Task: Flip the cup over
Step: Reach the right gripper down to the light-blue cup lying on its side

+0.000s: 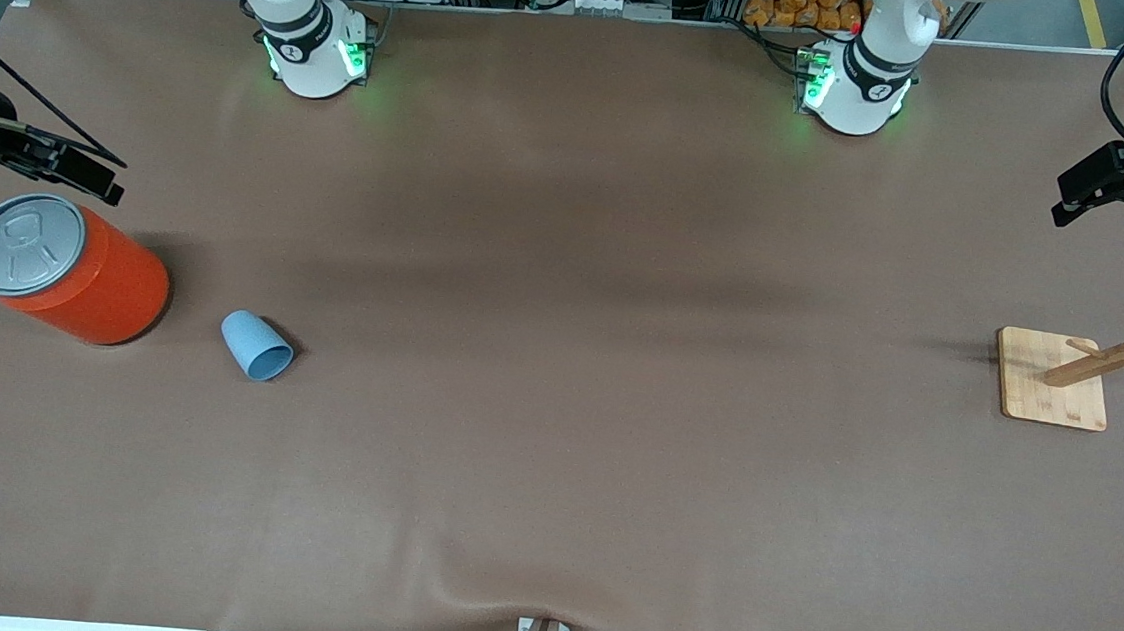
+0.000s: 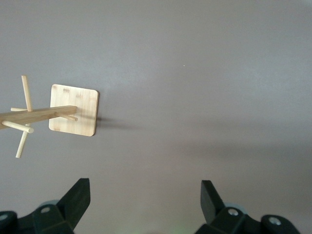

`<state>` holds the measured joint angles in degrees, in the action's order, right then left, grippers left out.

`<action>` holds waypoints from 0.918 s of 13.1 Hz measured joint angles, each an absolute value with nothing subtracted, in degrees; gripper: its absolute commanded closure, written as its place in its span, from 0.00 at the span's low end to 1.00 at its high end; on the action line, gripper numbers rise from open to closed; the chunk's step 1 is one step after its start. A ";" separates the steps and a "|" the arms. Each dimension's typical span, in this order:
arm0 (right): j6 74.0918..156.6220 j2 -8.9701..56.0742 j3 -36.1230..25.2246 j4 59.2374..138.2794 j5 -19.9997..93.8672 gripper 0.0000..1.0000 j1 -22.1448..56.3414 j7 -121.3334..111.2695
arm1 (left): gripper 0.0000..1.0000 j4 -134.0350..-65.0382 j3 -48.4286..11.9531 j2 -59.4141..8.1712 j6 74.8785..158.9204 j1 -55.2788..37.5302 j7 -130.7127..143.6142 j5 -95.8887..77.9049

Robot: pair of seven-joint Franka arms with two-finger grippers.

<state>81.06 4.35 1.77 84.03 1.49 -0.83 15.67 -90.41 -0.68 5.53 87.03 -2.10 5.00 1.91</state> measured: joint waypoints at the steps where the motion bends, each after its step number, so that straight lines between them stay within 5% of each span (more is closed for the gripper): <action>1: 81.03 4.45 1.78 84.16 1.49 0.00 -0.83 15.66 | 0.00 -90.34 -0.68 5.53 87.03 -2.09 5.00 1.92; 8: 81.13 4.50 1.79 86.62 1.49 0.00 -0.96 12.05 | 0.00 -89.94 -0.52 5.05 87.05 -1.59 5.00 1.95; 12: 93.59 5.81 1.85 99.40 1.49 0.00 -1.28 1.61 | 0.00 -89.94 -0.52 4.19 87.08 -1.50 4.98 1.95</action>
